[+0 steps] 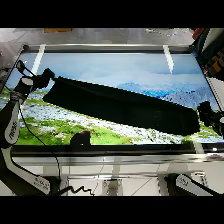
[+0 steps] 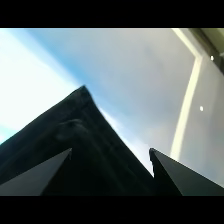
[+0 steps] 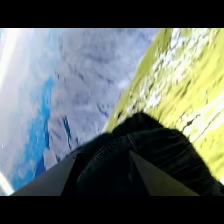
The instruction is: Fold the clothes and pants, and hang the long-sleeved shirts on hangers.
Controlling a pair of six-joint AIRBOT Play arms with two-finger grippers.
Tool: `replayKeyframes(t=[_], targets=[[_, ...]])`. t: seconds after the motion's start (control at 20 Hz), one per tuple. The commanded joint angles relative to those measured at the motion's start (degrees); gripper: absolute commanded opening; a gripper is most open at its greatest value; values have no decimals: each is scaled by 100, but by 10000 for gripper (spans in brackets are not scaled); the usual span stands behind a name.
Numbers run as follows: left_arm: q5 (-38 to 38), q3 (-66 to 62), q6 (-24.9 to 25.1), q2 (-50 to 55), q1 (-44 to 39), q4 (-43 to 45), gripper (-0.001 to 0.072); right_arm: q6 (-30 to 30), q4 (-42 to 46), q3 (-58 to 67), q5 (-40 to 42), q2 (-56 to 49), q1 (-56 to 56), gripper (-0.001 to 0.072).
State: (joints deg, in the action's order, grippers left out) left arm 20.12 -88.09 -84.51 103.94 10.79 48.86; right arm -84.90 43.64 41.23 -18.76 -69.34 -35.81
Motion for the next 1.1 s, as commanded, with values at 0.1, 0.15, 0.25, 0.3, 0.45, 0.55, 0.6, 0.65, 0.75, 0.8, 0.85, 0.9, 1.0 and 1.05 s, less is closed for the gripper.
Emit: replayKeyframes(t=[0.1, 0.15, 0.25, 0.3, 0.45, 0.55, 0.6, 0.65, 0.75, 0.8, 0.85, 0.9, 1.0, 1.05], targets=[[-332, -247, 2035, -455, -24, 31, 559, 1281, 428, 586, 74, -55, 155, 361], [-258, -247, 2087, -621, 22, 144, 559, 1281, 466, 706, -20, -28, 157, 361], [328, -247, 2037, -859, 197, 214, 558, 1276, 466, 863, -190, 24, 157, 361], [824, -247, 1897, -909, 317, 214, 557, 1276, 468, 903, -304, 44, 157, 361], [2562, -111, 730, -907, 828, 216, 357, 1283, 527, 907, -732, 59, 157, 361], [3174, 280, 546, -999, 1019, 214, 161, 1648, 640, 907, -1307, 66, 160, 361], [3195, 566, 546, -1117, 1032, 214, 161, 2188, 638, 907, -1755, 63, 170, 361], [3082, 892, 542, -1274, 1032, 216, 161, 2566, 673, 907, -2122, 63, 212, 361], [2524, 1574, 275, -1574, 1021, 214, 114, 2715, 673, 907, -2503, 63, 389, 361], [2179, 1880, -81, -1661, 1027, 214, 114, 2715, 671, 907, -2527, 66, 518, 361], [1947, 2129, -433, -1674, 1038, 212, 138, 2719, 671, 907, -2514, 63, 704, 363], [1873, 2286, -511, -1635, 1040, 212, 271, 2796, 671, 907, -2511, 63, 890, 397], [1847, 2400, -509, -1436, 1038, 210, 704, 3145, 678, 907, -2463, 63, 1325, 585], [1829, 2400, -509, -1335, 1038, 205, 711, 3189, 680, 907, -2354, 63, 1532, 586]])
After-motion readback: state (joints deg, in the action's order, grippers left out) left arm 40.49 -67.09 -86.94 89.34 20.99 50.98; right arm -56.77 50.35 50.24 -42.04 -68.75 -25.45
